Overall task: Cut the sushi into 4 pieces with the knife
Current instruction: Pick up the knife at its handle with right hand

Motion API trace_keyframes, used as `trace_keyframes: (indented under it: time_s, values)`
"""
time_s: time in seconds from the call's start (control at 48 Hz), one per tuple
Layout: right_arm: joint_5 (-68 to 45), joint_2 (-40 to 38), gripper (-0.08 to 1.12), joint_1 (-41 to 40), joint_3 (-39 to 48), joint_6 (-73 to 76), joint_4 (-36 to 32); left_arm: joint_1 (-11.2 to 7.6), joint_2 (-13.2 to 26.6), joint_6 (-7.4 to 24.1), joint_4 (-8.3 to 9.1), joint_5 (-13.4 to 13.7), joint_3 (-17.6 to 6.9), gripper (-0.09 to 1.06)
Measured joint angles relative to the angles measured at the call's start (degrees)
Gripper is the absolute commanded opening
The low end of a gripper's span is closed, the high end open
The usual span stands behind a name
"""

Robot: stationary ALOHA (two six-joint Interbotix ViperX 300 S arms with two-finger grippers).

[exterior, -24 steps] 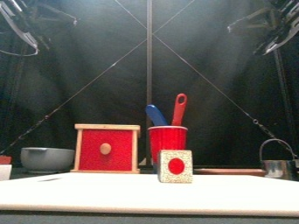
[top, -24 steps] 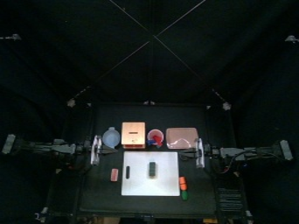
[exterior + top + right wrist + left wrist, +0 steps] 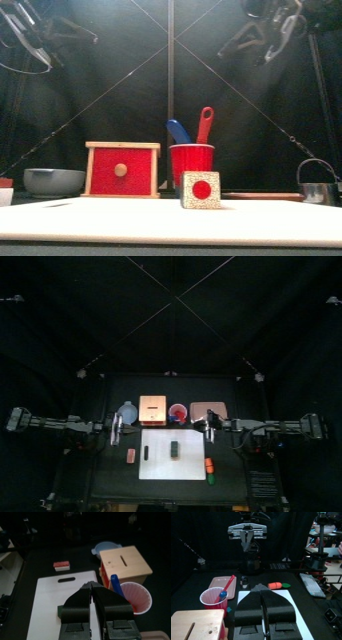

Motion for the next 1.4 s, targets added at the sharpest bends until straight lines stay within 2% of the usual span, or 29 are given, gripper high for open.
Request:
trace_keyframes:
  time_s: [0.104, 0.438, 0.521, 0.938, 1.208, 1.396]
  values:
    - [10.6, 5.6, 0.22, -1.3, -7.7, 0.2, 1.1, 0.09, 0.6, 0.0, 0.0, 0.0, 0.0, 0.27]
    - [37.4, 21.1, 0.89, -2.4, -25.8, 0.0, -1.2, 0.26, 0.7, -0.3, 0.0, 0.0, 0.0, 0.3]
    - [42.0, 24.5, 0.97, -2.4, -29.0, 0.0, -3.3, 0.35, 0.7, -0.2, 0.0, 0.0, 0.0, 0.3]
    - [63.3, 40.2, 0.97, -1.6, -42.8, -1.8, -17.4, 0.97, 0.7, -0.3, 0.0, 0.0, 1.1, 0.3]
    - [69.6, 45.2, 0.93, -1.2, -47.1, -5.0, -18.6, 1.05, 0.7, -0.3, 0.0, -0.2, 1.5, 0.3]
    - [70.3, 46.3, 0.78, -1.5, -48.1, -5.2, -19.0, 1.05, 0.7, -0.2, 0.0, -0.3, 1.9, 0.3]
